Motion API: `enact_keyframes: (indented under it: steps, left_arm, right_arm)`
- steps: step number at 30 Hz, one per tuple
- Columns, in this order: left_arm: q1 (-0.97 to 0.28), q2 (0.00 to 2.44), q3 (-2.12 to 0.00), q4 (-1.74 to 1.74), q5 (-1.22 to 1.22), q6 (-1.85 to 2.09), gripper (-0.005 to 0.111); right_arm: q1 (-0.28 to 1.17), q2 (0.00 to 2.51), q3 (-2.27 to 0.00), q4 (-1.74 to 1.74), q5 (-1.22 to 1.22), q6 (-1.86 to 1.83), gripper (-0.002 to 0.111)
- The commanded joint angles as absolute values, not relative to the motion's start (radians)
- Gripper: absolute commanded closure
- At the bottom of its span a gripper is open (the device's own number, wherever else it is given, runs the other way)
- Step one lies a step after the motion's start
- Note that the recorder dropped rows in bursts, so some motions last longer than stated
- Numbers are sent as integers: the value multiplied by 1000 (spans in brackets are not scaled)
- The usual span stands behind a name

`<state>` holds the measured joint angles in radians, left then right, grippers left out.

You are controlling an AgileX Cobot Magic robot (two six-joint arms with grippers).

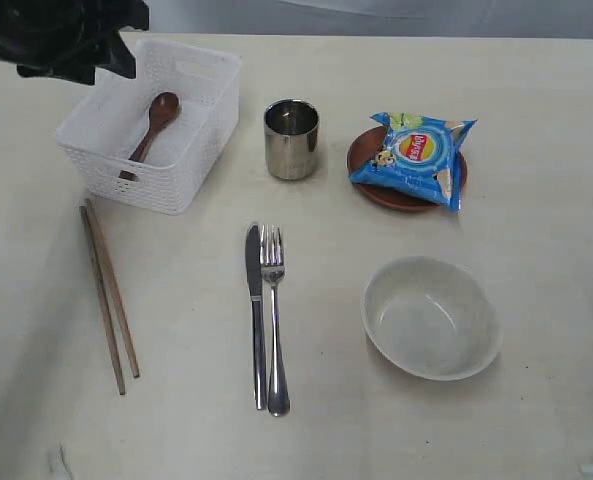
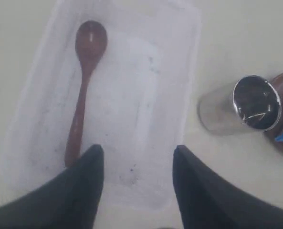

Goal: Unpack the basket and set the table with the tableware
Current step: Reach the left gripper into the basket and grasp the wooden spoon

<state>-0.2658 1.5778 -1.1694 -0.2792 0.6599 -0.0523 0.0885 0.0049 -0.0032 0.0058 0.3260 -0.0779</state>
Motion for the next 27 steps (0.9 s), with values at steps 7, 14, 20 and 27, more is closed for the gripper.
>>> enact_keyframes:
  steps: [7, 14, 20, 27]
  left_arm:
    - [-271, 1980, -1468, -181, 877, 90, 63]
    - [-274, 2075, -1474, -156, 779, 113, 63]
    - [-274, 2118, -1474, -92, 719, 115, 63]
    - [-297, 2164, -1474, -91, 696, 134, 64]
  right_arm:
    - [83, 0, 0, 0, 322, -76, 109]
    - [83, 0, 0, 0, 322, -76, 109]
    - [83, 0, 0, 0, 322, -76, 109]
    - [83, 0, 0, 0, 322, -76, 109]
